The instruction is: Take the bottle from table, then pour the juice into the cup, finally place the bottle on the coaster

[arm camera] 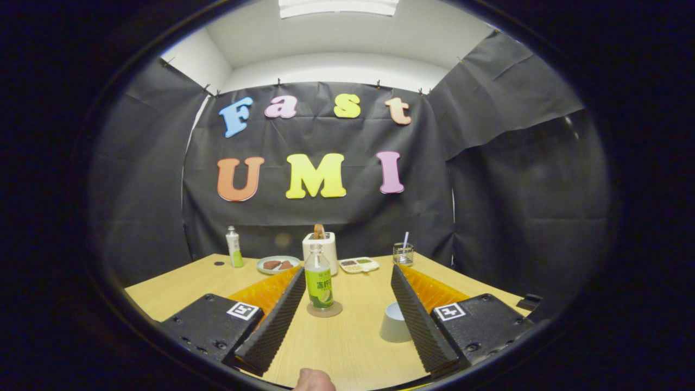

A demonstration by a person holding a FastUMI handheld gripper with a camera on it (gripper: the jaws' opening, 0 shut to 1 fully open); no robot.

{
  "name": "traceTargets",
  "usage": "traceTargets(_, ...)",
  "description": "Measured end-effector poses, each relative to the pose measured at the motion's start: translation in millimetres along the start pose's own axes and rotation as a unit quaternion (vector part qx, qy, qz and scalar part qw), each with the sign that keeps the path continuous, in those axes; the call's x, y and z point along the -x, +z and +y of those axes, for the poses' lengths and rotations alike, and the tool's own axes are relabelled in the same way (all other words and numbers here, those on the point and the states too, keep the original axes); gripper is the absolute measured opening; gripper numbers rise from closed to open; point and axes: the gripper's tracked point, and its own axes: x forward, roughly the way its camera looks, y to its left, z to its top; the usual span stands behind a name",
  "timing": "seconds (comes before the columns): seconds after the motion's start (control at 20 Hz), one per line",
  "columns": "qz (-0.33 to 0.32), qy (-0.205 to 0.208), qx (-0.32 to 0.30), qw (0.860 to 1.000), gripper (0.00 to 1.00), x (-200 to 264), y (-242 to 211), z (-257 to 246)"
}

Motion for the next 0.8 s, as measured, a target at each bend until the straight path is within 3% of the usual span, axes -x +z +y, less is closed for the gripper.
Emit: traceTargets(0.8,0.009,0.009,0.011,1.0,1.0,0.5,-4.1,15.0)
